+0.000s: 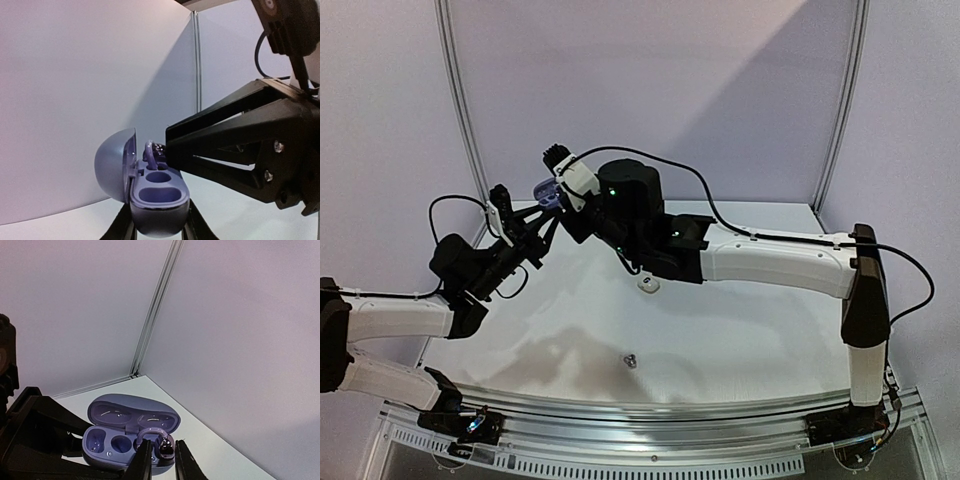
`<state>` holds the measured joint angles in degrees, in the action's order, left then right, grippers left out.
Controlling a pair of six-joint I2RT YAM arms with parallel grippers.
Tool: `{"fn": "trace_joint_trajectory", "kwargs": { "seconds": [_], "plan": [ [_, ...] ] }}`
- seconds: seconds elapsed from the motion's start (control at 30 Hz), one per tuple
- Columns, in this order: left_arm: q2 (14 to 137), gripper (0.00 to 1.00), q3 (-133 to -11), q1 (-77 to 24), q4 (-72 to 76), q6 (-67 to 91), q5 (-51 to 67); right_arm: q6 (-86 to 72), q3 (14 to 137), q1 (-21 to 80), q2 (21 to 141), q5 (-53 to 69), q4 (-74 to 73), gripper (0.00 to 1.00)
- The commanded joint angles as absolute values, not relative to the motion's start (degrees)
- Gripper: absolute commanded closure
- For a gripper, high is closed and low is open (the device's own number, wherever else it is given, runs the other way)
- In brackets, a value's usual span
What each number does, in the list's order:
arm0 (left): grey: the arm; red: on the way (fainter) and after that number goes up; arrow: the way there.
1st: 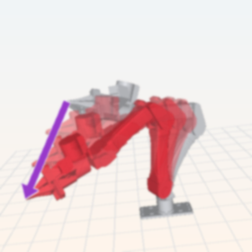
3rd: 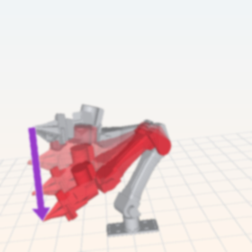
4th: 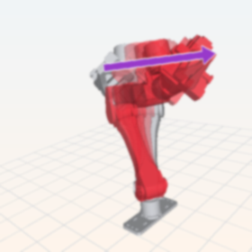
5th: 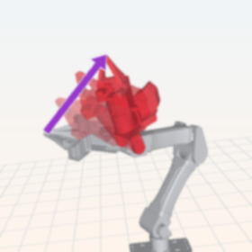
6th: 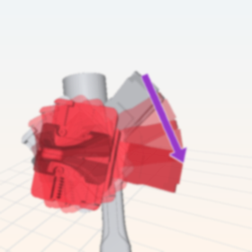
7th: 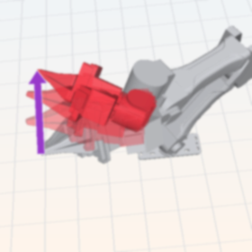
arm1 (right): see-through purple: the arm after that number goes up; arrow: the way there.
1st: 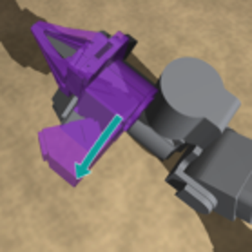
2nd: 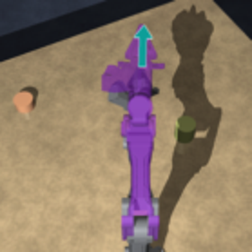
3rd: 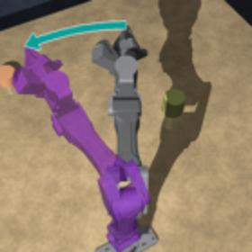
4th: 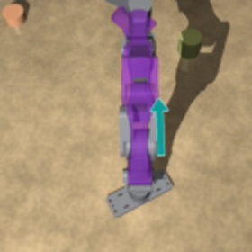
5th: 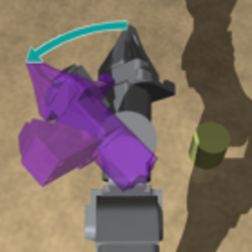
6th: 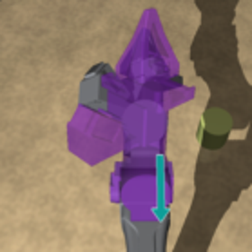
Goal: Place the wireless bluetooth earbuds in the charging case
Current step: Insert the right earbud into the right side groove of the charging case, then adjust the right earbud in the right side groove of the charging case.
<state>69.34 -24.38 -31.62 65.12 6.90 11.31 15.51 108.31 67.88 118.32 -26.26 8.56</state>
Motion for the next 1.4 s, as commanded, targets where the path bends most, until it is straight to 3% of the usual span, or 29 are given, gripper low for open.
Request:
{"fn": "trace_joint_trajectory", "kwargs": {
  "seconds": [0.0, 0.23, 0.4, 0.53, 0.7, 0.87, 1.03, 1.37],
  "plan": [
    [68.03, 1.0, -24.43, -32.17, 69.04, 6.17, 11.69, 14.68, 106.1, 67.63, 116.84, -26.03, 2.46, 0.84],
    [67.86, 1.0, -24.43, -32.17, 67.83, 5.68, 11.43, 11.81, 105.03, 66.68, 113.82, -23.85, 1.46, 0.78],
    [67.68, 1.0, -24.43, -32.17, 67.31, 5.45, 11.55, 9.52, 103.37, 65.89, 109.51, -17.43, 1.32, 0.7],
    [67.64, 1.0, -24.28, -32.17, 66.46, 5.27, 12.34, 5.31, 101.91, 64.02, 105.62, -10.87, 2.05, 0.7],
    [67.6, 1.0, -24.65, -32.17, 64.01, 4.13, 17.57, 2.67, 103.43, 63.47, 104.22, -6.05, 2.04, 0.8],
    [66.61, 1.0, -24.95, -31.83, 59.67, 2.68, 21.74, 0.96, 111.92, 63.47, 108.82, -2.06, -8.15, 0.9],
    [66.51, 1.0, -25.34, -31.73, 59.91, 1.91, 21.55, -0.52, 109.29, 63.47, 109.91, -0.69, -5.22, 1.0],
    [66.67, 1.0, -25.59, -31.73, 60.12, 3.05, 22.22, -1.41, 107.46, 63.47, 111.66, 0.3, -6.06, 1.0]
  ]
}}
